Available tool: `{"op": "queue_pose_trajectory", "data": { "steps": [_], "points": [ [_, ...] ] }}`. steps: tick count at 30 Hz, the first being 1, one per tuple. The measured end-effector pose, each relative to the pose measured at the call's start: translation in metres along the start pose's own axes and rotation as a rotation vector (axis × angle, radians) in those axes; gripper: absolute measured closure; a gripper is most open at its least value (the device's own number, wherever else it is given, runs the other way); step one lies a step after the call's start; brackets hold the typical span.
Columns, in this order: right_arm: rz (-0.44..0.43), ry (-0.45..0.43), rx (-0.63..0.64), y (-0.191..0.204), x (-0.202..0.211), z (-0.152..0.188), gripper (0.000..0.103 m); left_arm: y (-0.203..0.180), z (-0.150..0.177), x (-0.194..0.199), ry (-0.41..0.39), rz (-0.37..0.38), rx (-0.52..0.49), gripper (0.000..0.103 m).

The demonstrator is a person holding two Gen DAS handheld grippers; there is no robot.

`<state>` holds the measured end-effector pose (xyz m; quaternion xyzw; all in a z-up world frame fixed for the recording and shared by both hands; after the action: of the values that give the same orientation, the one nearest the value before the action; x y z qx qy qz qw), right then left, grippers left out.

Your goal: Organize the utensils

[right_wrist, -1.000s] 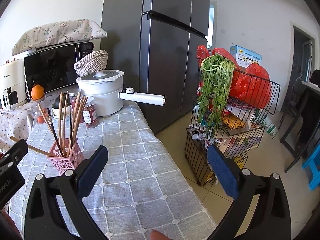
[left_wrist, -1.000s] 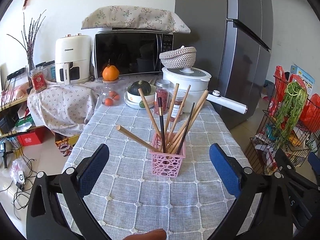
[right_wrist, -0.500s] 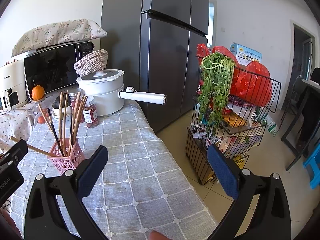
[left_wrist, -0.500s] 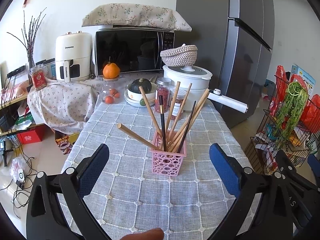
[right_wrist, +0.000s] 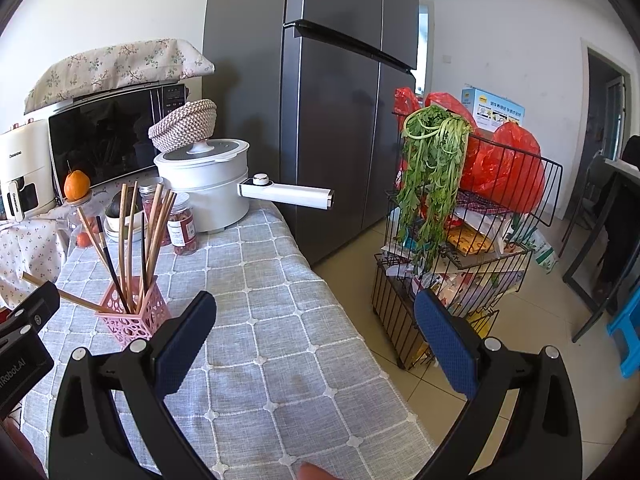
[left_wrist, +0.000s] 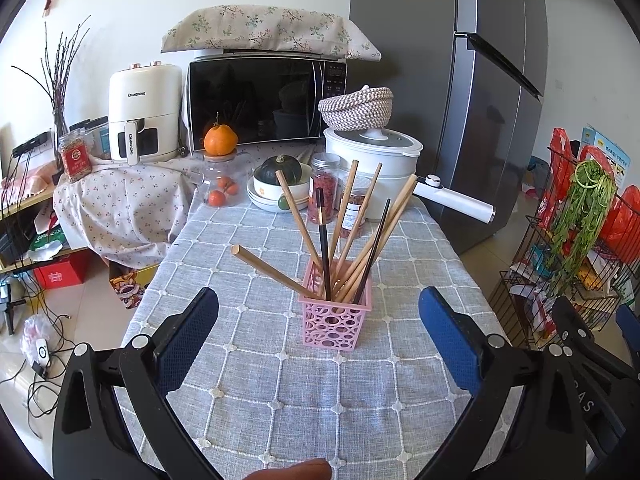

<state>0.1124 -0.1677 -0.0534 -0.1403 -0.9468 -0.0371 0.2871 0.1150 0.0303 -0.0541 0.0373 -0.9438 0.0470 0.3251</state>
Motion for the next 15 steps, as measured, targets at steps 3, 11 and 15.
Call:
{"op": "queue_pose_trajectory", "data": {
  "steps": [3, 11, 15],
  "points": [
    [0.000, 0.001, 0.001, -0.0004, 0.0000, 0.0000, 0.006, -0.0003, -0.0002, 0.0001, 0.001, 0.002, 0.001, 0.007],
    [-0.002, 0.008, 0.001, 0.0008, -0.0003, 0.0014, 0.006, -0.0011, 0.0001, -0.0009, 0.003, 0.000, 0.000, 0.007],
    [-0.002, 0.007, 0.000, 0.0007, -0.0002, 0.0014, 0.006, -0.0013, -0.0004, -0.0011, 0.003, 0.000, 0.000, 0.007]
  ]
}}
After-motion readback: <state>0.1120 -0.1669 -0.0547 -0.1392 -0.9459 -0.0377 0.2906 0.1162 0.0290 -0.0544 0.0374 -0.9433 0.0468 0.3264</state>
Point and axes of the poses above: each gripper's, at about its wrist camera, not at the fingertips, and x roughly against the way its jaws point, y to its left, z to its underside, the point moved 9 cm from there along -x, roughly the way its jaws point, and after that the axes turned 6 degrees about y, right-handed, at the moved point
